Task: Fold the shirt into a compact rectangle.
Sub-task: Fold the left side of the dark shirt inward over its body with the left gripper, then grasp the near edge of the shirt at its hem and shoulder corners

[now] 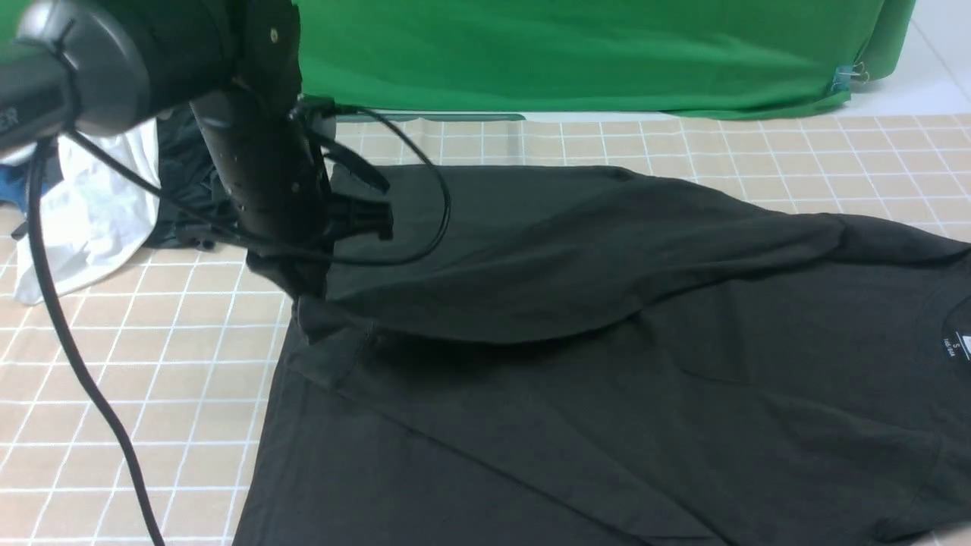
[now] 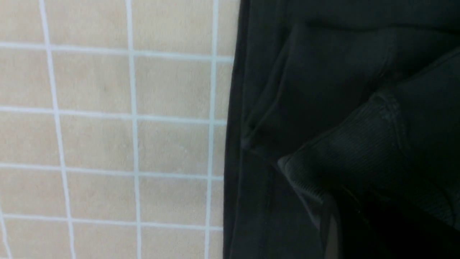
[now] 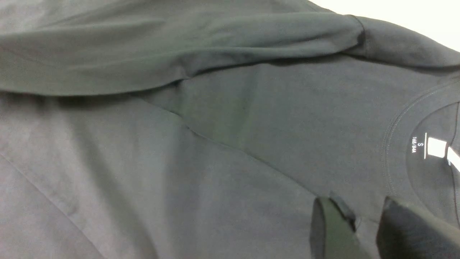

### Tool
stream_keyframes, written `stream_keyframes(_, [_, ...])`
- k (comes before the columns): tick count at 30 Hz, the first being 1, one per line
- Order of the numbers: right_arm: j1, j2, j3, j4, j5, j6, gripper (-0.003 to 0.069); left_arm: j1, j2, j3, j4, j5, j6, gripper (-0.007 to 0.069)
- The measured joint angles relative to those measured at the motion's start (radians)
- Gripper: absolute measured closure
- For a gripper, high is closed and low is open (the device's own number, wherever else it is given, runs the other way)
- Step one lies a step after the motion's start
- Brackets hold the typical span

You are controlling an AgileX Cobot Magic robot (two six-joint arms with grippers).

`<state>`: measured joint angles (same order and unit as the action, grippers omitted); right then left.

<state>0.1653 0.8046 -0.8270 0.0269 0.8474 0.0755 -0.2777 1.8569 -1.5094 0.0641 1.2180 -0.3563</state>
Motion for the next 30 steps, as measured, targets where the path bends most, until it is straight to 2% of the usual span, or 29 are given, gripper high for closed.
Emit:
stream_keyframes(8, [0.000,0.000,0.000,0.000,0.000,0.000,0.0424,0.000,-0.003,0.001,0.106,0.001,-0.040,0.0295])
stream_keyframes(11, [0.000,0.000,0.000,0.000,0.000,-0.001,0.0424,0.000,-0.019,0.001,0.098,0.001,-0.054,0.0247])
stream_keyframes(13, [0.000,0.000,0.000,0.000,0.000,-0.001,0.0424,-0.002,-0.027,0.001,0.079,0.001,-0.054,0.0252])
stream_keyframes(18, [0.000,0.000,0.000,0.000,-0.001,-0.004,0.0424,-0.054,-0.040,0.002,0.056,0.001,-0.049,0.0367])
stream_keyframes(19, [0.000,0.000,0.000,0.000,-0.001,-0.007,0.0424,-0.079,-0.040,0.012,0.047,-0.001,-0.045,0.0446])
stream_keyframes(21, [0.000,0.000,0.000,0.000,0.002,-0.018,0.0424,-0.108,-0.040,0.032,0.018,-0.001,-0.024,0.0546])
stream_keyframes(26, [0.000,0.000,0.000,0.000,0.041,-0.049,0.0450,-0.133,-0.056,0.116,-0.043,-0.004,0.000,0.0614])
stream_keyframes(30, [0.000,0.000,0.000,0.000,0.108,-0.061,0.0540,-0.134,-0.126,0.275,-0.048,-0.007,-0.006,0.0614])
